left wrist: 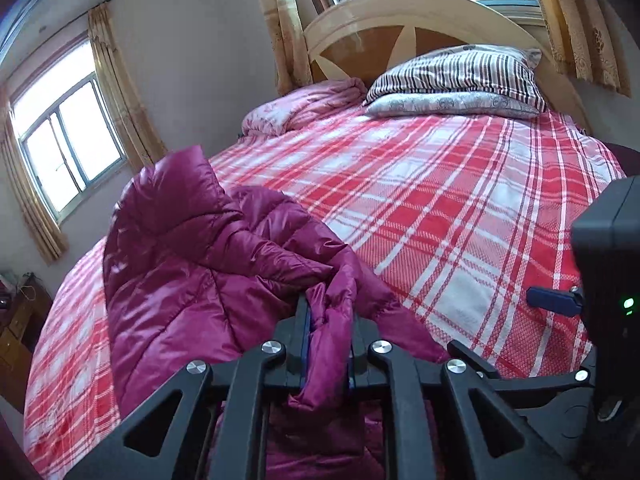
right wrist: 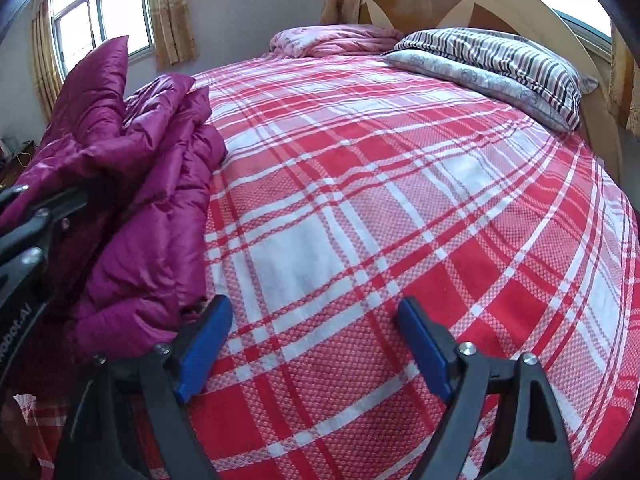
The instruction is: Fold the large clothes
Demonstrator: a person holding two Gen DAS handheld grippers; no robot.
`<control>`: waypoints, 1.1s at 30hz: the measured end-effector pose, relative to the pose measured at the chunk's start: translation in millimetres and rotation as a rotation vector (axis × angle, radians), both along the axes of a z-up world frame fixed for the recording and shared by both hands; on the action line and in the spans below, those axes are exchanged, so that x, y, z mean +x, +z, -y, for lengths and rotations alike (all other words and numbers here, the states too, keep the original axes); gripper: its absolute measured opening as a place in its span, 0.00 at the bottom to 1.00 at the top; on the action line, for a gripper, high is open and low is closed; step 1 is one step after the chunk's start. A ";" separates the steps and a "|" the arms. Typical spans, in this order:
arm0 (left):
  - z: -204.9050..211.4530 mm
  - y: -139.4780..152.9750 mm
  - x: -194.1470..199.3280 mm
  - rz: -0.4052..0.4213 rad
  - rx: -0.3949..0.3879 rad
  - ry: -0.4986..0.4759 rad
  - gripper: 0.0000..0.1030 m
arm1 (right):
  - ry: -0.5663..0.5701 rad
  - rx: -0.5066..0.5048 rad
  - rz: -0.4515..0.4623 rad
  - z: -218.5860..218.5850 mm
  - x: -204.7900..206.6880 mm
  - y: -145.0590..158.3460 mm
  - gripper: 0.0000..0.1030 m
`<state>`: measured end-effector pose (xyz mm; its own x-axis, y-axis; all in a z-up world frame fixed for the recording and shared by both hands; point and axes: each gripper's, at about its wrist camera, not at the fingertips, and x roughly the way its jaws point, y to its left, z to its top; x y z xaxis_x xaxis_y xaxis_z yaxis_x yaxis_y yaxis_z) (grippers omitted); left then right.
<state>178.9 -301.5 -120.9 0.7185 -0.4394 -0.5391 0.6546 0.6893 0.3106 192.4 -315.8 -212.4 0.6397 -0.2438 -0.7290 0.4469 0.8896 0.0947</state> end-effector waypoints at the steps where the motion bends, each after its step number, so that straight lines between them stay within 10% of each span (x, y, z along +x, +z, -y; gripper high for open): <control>1: -1.8 9.8 -6.3 0.032 -0.022 0.006 0.17 | -0.004 0.002 0.004 1.0 0.0 -0.7 0.85; 6: -24.2 62.9 -28.2 0.174 -0.204 0.007 0.92 | -0.010 -0.004 0.011 0.7 1.2 -1.3 0.86; 11: -59.8 76.4 15.2 0.257 -0.204 0.226 0.93 | -0.010 0.014 0.020 3.3 1.2 0.9 0.86; 16: -111.8 25.4 120.9 0.030 -0.155 0.487 0.93 | 0.005 0.020 0.076 2.7 -2.7 14.2 0.86; 19: -119.4 0.2 145.4 -0.086 -0.178 0.485 0.93 | 0.031 0.012 0.210 -0.9 -14.5 44.8 0.86; 24: -78.4 -0.7 121.9 0.022 -0.128 0.361 0.93 | 0.203 0.033 0.429 -20.1 -25.3 102.4 0.86; 33: -56.3 13.1 108.1 0.064 -0.127 0.290 0.93 | 0.332 0.080 0.071 -27.5 27.1 37.6 0.16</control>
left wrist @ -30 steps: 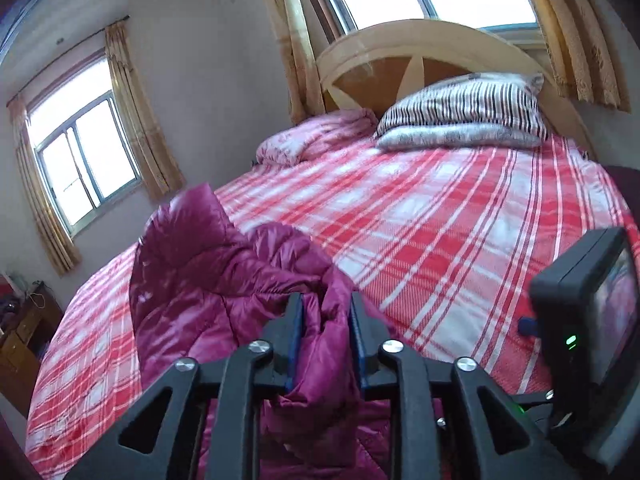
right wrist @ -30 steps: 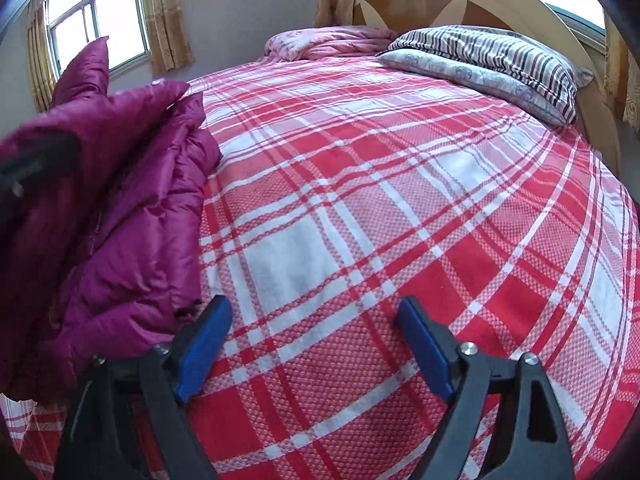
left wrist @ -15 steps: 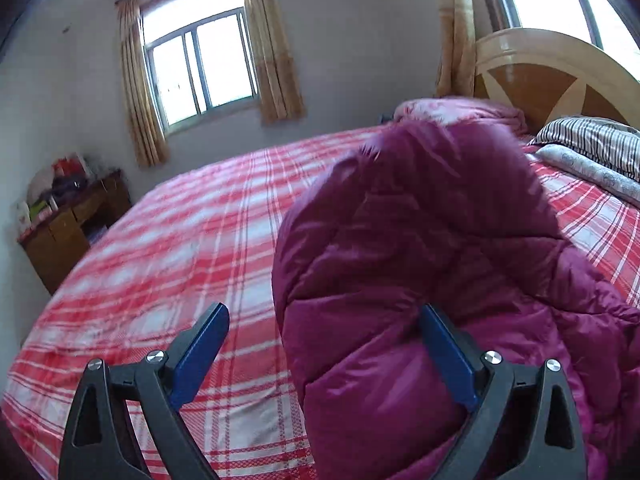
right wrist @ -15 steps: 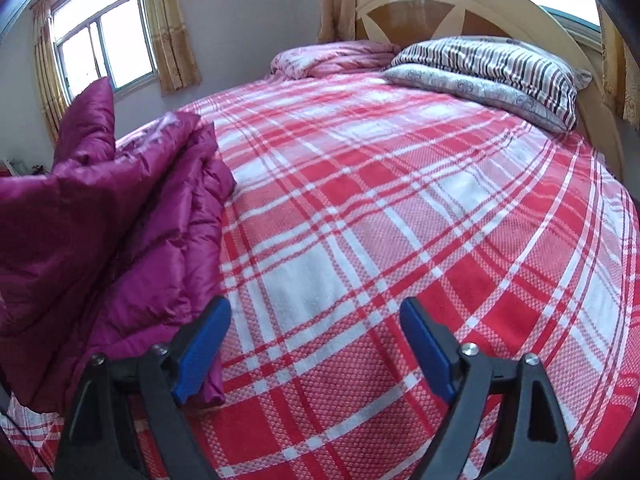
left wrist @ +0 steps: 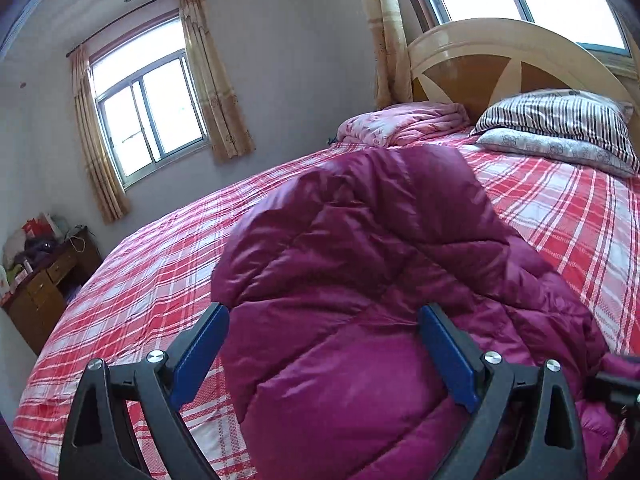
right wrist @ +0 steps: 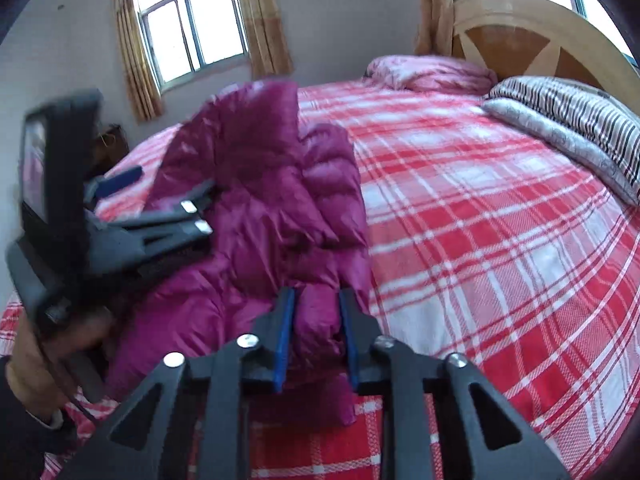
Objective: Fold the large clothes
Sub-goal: 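Grasp the jacket bundle with the right tool while the left tool holds it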
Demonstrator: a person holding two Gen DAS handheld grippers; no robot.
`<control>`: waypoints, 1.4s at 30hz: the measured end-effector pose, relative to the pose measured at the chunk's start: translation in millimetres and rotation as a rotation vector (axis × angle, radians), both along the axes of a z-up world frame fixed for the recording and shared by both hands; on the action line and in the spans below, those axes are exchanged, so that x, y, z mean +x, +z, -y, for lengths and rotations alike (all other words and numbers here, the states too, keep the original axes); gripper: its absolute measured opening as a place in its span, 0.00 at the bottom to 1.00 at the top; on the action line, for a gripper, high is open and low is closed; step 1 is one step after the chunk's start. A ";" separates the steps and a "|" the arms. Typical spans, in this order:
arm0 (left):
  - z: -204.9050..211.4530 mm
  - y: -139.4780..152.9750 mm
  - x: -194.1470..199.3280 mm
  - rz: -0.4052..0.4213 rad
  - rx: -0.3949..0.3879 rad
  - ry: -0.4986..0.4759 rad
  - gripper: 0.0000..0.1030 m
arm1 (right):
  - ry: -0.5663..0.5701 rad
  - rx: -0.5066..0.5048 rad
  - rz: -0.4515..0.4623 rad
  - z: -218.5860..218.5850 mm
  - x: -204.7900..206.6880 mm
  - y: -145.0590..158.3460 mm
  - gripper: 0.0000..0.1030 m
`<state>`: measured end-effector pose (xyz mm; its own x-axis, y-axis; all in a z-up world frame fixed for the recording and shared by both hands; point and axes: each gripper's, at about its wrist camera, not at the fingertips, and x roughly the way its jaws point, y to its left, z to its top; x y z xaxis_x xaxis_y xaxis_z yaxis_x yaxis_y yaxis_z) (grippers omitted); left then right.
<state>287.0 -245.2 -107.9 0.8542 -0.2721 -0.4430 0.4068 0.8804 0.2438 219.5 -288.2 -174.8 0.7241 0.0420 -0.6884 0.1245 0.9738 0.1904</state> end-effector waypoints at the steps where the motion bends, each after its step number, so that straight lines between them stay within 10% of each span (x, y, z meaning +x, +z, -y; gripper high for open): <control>1: -5.5 7.0 0.8 0.010 -0.026 0.015 0.93 | 0.004 0.003 -0.024 0.7 -1.7 -7.2 0.15; 8: -25.2 13.2 59.6 -0.015 0.005 0.133 0.93 | 0.010 -0.051 -0.107 -4.8 -0.7 -6.6 0.15; 18: -6.7 -3.8 60.7 -0.036 -0.015 0.093 0.93 | 0.030 -0.037 0.155 -13.5 69.4 94.5 0.27; 24: -5.1 -5.8 69.7 -0.067 -0.002 0.118 0.93 | -0.018 -0.003 0.083 14.5 128.9 51.5 0.27; 42: 7.4 -54.0 95.8 -0.256 -0.016 0.086 0.99 | -0.036 0.059 0.033 35.5 137.6 -6.1 0.27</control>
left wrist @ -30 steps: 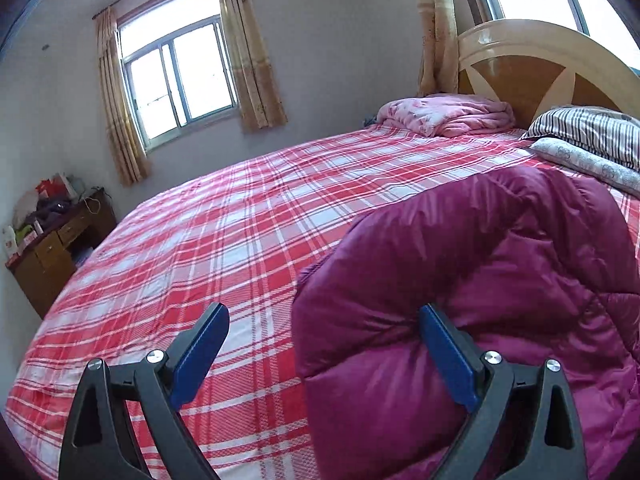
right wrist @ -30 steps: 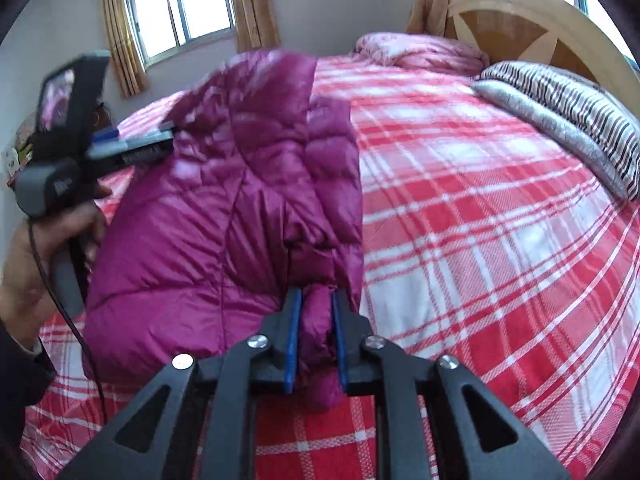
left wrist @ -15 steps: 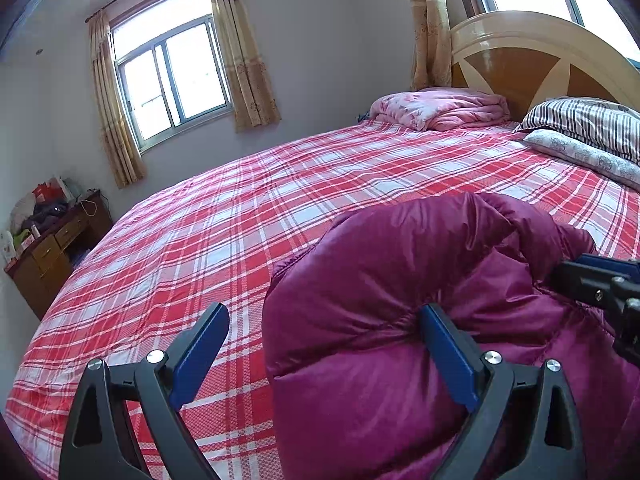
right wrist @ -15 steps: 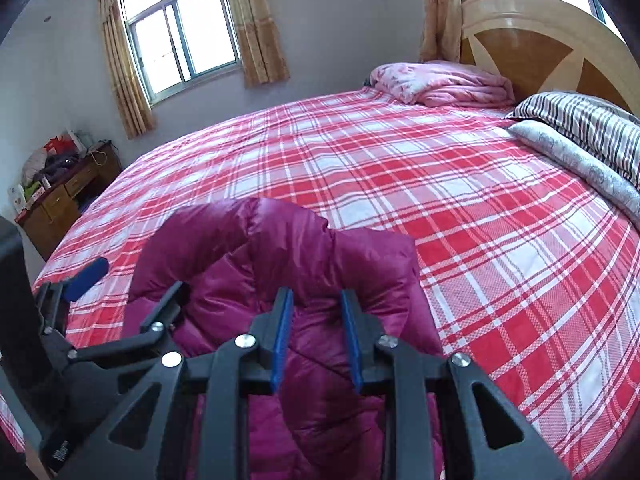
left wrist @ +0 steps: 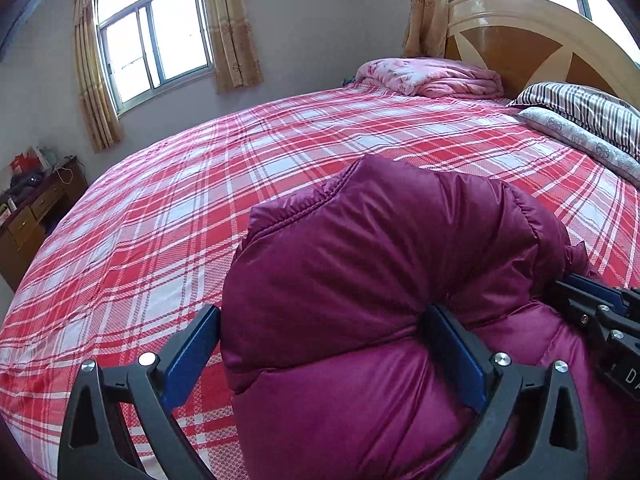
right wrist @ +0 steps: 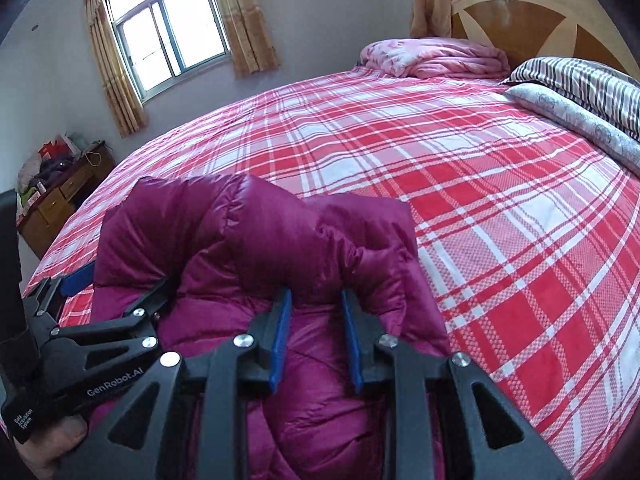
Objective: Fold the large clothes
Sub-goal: 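Grasp the jacket bundle with the right tool while the left tool holds it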
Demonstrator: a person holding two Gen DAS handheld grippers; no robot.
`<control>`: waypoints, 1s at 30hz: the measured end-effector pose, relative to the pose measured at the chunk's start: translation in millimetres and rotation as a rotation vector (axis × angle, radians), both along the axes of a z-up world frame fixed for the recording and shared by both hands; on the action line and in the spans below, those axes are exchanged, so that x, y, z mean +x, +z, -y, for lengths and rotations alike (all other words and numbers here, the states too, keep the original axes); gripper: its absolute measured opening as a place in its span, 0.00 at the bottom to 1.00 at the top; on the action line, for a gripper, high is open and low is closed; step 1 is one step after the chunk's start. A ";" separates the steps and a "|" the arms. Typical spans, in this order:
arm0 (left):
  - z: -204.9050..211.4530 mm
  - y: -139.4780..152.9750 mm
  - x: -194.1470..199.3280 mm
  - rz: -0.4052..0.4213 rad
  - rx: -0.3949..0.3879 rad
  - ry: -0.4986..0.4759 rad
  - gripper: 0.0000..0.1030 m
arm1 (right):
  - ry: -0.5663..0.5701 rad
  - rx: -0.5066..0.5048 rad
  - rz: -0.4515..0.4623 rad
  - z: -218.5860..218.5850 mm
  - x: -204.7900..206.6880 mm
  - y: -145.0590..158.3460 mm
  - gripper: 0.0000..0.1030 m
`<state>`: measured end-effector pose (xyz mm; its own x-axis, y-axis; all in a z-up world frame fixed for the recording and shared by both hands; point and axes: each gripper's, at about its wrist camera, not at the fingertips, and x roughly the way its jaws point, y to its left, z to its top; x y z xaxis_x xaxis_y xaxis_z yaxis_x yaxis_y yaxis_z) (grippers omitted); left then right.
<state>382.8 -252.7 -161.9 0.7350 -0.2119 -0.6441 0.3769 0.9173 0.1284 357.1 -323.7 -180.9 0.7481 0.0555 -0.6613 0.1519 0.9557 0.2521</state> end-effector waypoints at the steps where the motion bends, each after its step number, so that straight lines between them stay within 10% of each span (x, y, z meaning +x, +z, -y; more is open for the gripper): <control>1: 0.6 -0.4 0.4 -0.005 0.001 -0.001 0.99 | -0.001 0.005 -0.002 0.5 0.5 -1.2 0.27; 30: 0.9 -8.4 6.5 -0.052 0.017 -0.006 0.99 | -0.009 -0.022 -0.046 -4.6 8.8 -10.9 0.27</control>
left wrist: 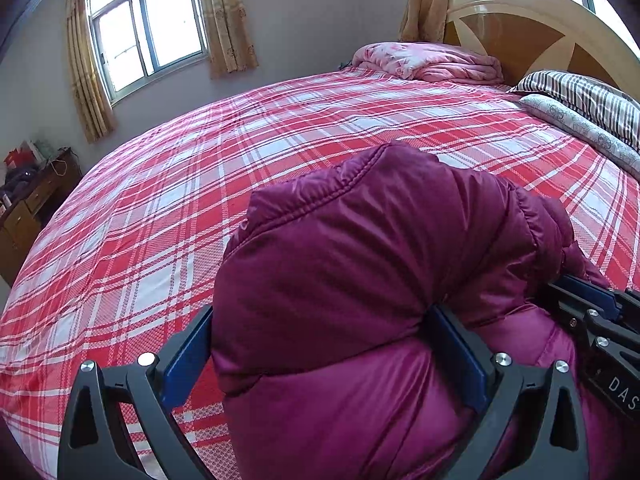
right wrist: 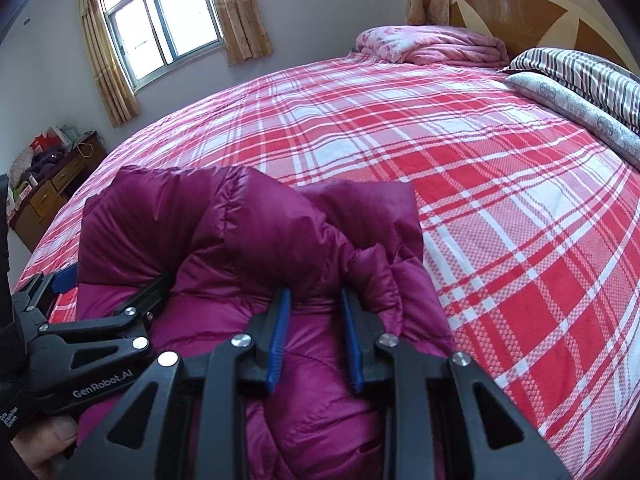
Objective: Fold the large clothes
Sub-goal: 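Grasp the jacket bundle with the right tool while the left tool holds it, then lift and roll the jacket bundle over with both tools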
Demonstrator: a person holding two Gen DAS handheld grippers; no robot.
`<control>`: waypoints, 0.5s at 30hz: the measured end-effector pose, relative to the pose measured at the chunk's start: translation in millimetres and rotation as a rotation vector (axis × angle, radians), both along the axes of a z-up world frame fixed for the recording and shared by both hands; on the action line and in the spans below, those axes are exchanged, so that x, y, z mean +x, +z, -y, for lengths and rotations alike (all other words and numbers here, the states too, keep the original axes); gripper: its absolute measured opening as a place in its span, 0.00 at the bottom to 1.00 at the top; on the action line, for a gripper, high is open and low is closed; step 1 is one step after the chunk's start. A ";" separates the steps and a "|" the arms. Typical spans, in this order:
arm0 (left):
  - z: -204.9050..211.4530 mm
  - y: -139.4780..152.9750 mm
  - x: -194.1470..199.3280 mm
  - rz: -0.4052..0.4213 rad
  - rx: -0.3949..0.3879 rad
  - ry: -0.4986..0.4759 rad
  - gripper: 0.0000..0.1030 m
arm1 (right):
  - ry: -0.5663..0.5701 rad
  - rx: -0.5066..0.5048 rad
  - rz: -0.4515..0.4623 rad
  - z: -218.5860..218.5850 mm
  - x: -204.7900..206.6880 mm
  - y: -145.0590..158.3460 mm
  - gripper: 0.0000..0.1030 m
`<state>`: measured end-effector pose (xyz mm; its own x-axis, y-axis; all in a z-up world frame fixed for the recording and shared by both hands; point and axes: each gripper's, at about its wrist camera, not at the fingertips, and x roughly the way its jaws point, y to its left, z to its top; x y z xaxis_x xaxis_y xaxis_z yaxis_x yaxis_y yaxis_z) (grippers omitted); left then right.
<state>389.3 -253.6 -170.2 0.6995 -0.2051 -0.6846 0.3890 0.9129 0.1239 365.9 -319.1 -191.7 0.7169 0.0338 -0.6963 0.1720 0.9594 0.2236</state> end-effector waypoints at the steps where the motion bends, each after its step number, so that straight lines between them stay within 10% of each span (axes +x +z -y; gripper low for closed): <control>1: -0.1 0.0 -0.1 0.001 0.000 0.000 0.99 | 0.000 0.001 0.000 0.1 0.1 0.0 0.27; 15: -22.8 13.0 -2.4 -0.045 -0.077 -0.002 0.99 | 0.036 0.005 -0.005 4.9 -5.3 8.7 0.33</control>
